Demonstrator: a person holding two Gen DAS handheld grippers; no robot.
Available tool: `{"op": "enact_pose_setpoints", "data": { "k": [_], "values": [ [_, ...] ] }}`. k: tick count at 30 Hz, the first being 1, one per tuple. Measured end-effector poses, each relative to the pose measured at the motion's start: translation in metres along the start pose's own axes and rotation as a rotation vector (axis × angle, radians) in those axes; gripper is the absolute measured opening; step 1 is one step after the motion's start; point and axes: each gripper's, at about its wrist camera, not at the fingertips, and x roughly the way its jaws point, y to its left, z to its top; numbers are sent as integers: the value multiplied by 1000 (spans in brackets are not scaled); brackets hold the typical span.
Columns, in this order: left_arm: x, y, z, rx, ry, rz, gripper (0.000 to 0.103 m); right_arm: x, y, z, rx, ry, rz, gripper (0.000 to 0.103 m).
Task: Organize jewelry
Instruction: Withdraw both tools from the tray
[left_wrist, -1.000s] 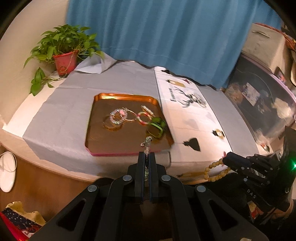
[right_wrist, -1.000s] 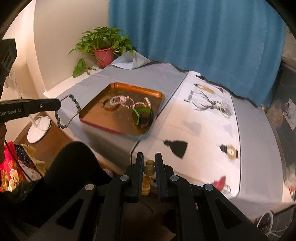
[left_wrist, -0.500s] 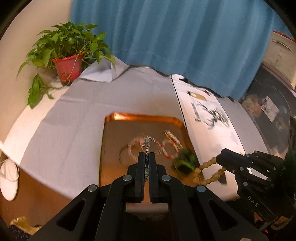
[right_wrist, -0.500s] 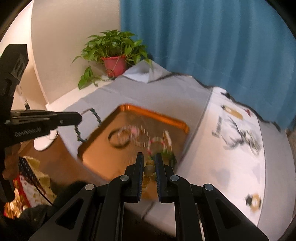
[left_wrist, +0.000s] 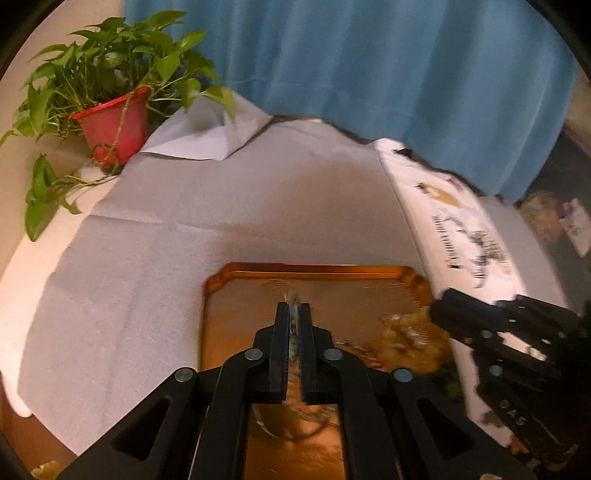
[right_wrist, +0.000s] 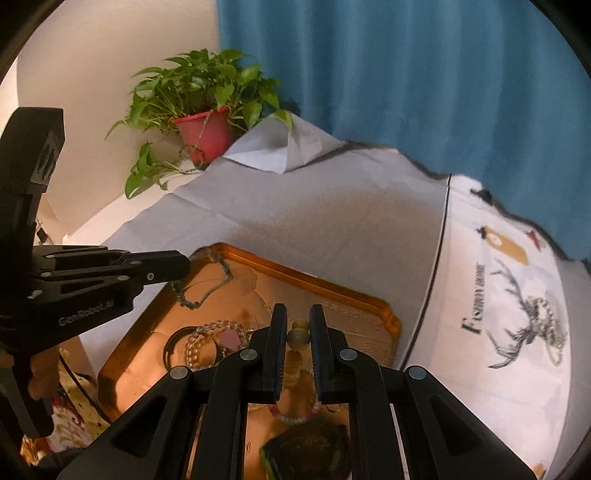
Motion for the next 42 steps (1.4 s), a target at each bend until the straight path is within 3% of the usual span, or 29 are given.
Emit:
{"op": "enact_pose_setpoints", "data": {
  "k": [1, 2, 3, 4, 6, 9, 12, 18, 27, 32, 42],
  "values": [
    [3, 1, -1, 5, 11, 21, 47, 2, 0, -2, 1, 14, -12, 25],
    [3, 2, -3, 1, 17, 33, 69, 8, 0, -5, -3, 48, -48, 35],
    [1, 4, -7, -11, 13, 49, 99, 11, -1, -8, -7, 74, -79, 58],
    [-7, 5, -12, -20, -23, 58, 101, 11, 0, -12, -11, 80, -92, 67],
    [-18, 4, -23, -10, -50, 83, 101, 1, 4, -23, -32, 69, -95, 67],
    [-35, -1, -44, 15, -12, 123, 101, -27, 13, -40, -50, 60, -106, 67],
    [-65, -7, -74, -24, -5, 144, 101, -61, 21, -60, -35, 46, -111, 67],
    [-128, -32, -122, -40, 2, 113, 101, -144, 43, -103, -34, 9, -135, 68],
    [-211, -81, -157, 41, -91, 74, 101, -245, 63, -139, -6, -128, -212, 70],
    [-248, -96, -166, 78, -172, 92, 101, -274, 73, -149, -6, -175, -219, 71],
    [-269, -107, -176, 111, -210, 101, 101, -291, 86, -161, -27, -188, -222, 73]
  ]
}}
